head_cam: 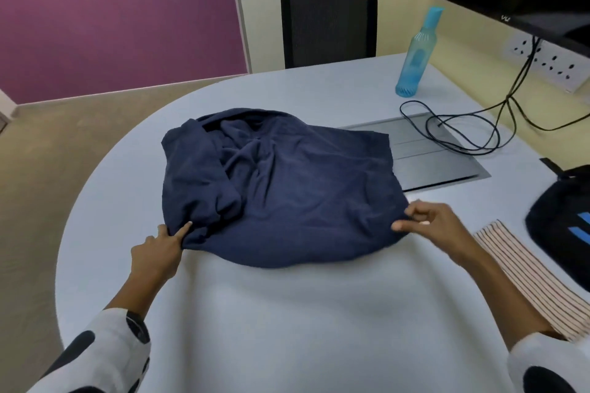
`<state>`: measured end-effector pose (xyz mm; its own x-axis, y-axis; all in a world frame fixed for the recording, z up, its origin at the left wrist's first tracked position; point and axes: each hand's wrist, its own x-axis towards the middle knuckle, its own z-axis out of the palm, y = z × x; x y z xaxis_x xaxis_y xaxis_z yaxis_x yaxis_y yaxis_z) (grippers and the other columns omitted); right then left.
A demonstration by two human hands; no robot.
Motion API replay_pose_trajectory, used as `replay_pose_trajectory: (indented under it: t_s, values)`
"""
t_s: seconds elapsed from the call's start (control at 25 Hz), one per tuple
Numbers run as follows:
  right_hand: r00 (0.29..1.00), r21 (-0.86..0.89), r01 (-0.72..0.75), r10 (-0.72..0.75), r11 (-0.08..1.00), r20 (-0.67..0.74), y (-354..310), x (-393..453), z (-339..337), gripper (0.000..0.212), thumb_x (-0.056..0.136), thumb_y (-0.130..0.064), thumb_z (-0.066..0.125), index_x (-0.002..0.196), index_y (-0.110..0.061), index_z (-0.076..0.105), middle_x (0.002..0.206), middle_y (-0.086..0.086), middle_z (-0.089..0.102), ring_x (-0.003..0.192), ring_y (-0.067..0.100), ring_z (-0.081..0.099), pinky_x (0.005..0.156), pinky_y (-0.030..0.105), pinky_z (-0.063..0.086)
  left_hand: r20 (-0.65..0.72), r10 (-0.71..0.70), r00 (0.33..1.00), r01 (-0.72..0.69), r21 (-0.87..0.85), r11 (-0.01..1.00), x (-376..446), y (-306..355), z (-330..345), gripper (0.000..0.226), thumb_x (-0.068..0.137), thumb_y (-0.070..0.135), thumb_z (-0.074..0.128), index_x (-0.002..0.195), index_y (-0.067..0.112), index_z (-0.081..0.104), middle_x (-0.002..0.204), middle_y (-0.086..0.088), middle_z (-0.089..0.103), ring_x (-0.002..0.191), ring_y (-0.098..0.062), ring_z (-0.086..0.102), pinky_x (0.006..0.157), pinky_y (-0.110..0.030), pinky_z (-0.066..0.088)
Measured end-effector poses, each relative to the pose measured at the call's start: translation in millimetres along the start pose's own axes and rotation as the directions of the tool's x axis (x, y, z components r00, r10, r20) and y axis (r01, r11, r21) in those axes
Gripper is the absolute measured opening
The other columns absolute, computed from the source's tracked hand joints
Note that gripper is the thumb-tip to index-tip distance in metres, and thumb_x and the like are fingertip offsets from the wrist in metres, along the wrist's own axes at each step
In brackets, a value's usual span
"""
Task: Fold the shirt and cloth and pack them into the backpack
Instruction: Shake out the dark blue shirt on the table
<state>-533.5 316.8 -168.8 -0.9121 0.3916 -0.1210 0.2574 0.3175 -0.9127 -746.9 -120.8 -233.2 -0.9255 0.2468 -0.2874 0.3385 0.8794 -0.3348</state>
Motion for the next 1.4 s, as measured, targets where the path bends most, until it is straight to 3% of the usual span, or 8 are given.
replay_pose_trajectory:
  t_s: [0.32, 0.44, 0.56, 0.68, 0.76, 0.88, 1.04, 1.4]
  values:
    - [0.871, -0.659, 0.267, 0.118, 0.703, 0.478, 79.9, -82.0, 43.7, 0.025, 0.068, -0.021, 0.077, 0.059, -0.027, 0.055, 0.061, -0.015, 0.058, 0.060, 0.006, 0.054, 0.062, 0.009, 0.033, 0.203, -0.157, 0.967, 0.140, 0.095, 0.986, -72.5, 21.7, 49.7, 0.069, 0.098, 0.019, 0.033, 0.149, 0.038, -0.009, 0.155, -0.017, 0.008, 0.121, -0.041, 0.046, 0.087, -0.058, 0.048]
    - [0.830, -0.638, 0.387, 0.050, 0.665, 0.555, 94.9, -106.7, 66.4, 0.016, 0.070, -0.019, 0.073, 0.066, -0.024, 0.059, 0.068, -0.015, 0.057, 0.061, 0.003, 0.049, 0.061, 0.011, 0.032, 0.264, -0.258, 0.929, 0.255, 0.047, 0.966, -84.3, 55.3, 52.5, 0.052, 0.099, 0.013, 0.028, 0.150, 0.019, 0.020, 0.157, -0.021, 0.001, 0.132, -0.046, 0.031, 0.096, -0.064, 0.038]
    - [0.814, -0.634, 0.329, 0.130, 0.700, 0.566, 101.3, -117.2, 67.3, 0.016, 0.071, -0.034, 0.076, 0.078, -0.023, 0.067, 0.077, -0.018, 0.058, 0.072, 0.003, 0.053, 0.067, 0.014, 0.038, -0.033, -0.137, 0.990, 0.134, -0.095, 0.986, -97.2, 111.8, 47.3, 0.035, 0.085, 0.000, 0.053, 0.119, -0.002, 0.056, 0.152, -0.028, 0.021, 0.126, -0.045, 0.038, 0.090, -0.062, 0.041]
    - [0.842, -0.440, -0.065, 0.286, 0.895, 0.458, 97.1, -108.9, 53.1, 0.023, 0.074, -0.040, 0.077, 0.075, -0.018, 0.072, 0.078, -0.006, 0.071, 0.073, 0.006, 0.064, 0.069, 0.018, 0.051, -0.296, 0.154, 0.943, -0.226, -0.226, 0.947, -121.7, 178.4, 23.5, 0.026, 0.067, 0.004, 0.076, 0.088, 0.002, 0.062, 0.122, -0.025, 0.054, 0.100, -0.041, 0.057, 0.075, -0.051, 0.047]
    - [0.934, -0.220, -0.283, 0.320, 0.934, 0.158, 97.7, -92.6, 44.6, 0.016, 0.083, -0.024, 0.072, 0.079, -0.009, 0.072, 0.083, 0.009, 0.073, 0.068, 0.013, 0.067, 0.066, 0.019, 0.055, -0.269, 0.268, 0.925, -0.364, -0.425, 0.829, -147.0, 232.2, 3.7, 0.024, 0.084, 0.029, 0.067, 0.095, 0.010, 0.058, 0.111, -0.011, 0.054, 0.093, -0.030, 0.056, 0.073, -0.039, 0.044]
    - [0.863, 0.076, -0.446, 0.451, 0.892, -0.228, 102.8, -68.0, 38.2, 0.012, 0.090, -0.007, 0.060, 0.088, -0.001, 0.070, 0.092, 0.018, 0.071, 0.065, 0.016, 0.065, 0.054, 0.013, 0.054, -0.090, 0.406, 0.910, -0.385, -0.549, 0.742, -179.7, 300.2, -9.3, 0.043, 0.092, 0.054, 0.046, 0.106, 0.014, 0.049, 0.111, -0.005, 0.049, 0.100, -0.024, 0.050, 0.078, -0.036, 0.041]
    - [0.746, 0.328, -0.565, 0.639, 0.757, -0.188, 111.3, -51.0, 48.3, 0.019, 0.087, -0.018, 0.069, 0.093, -0.001, 0.067, 0.083, 0.013, 0.066, 0.061, 0.017, 0.062, 0.048, 0.020, 0.054, -0.069, 0.545, 0.836, -0.532, -0.351, 0.771, -199.0, 331.6, 3.7, 0.045, 0.093, 0.051, 0.044, 0.118, 0.014, 0.050, 0.120, -0.008, 0.049, 0.107, -0.027, 0.048, 0.087, -0.039, 0.039]
    - [0.702, 0.071, -0.676, 0.671, 0.733, -0.239, 132.6, -65.2, 40.8, 0.019, 0.082, -0.015, 0.074, 0.073, -0.001, 0.065, 0.061, 0.011, 0.061, 0.048, 0.018, 0.054, 0.047, 0.026, 0.046, -0.003, 0.832, 0.555, -0.729, -0.483, 0.485, -183.2, 304.3, -2.9, 0.024, 0.096, 0.033, 0.046, 0.100, 0.012, 0.056, 0.108, -0.008, 0.043, 0.093, -0.024, 0.045, 0.072, -0.031, 0.034]
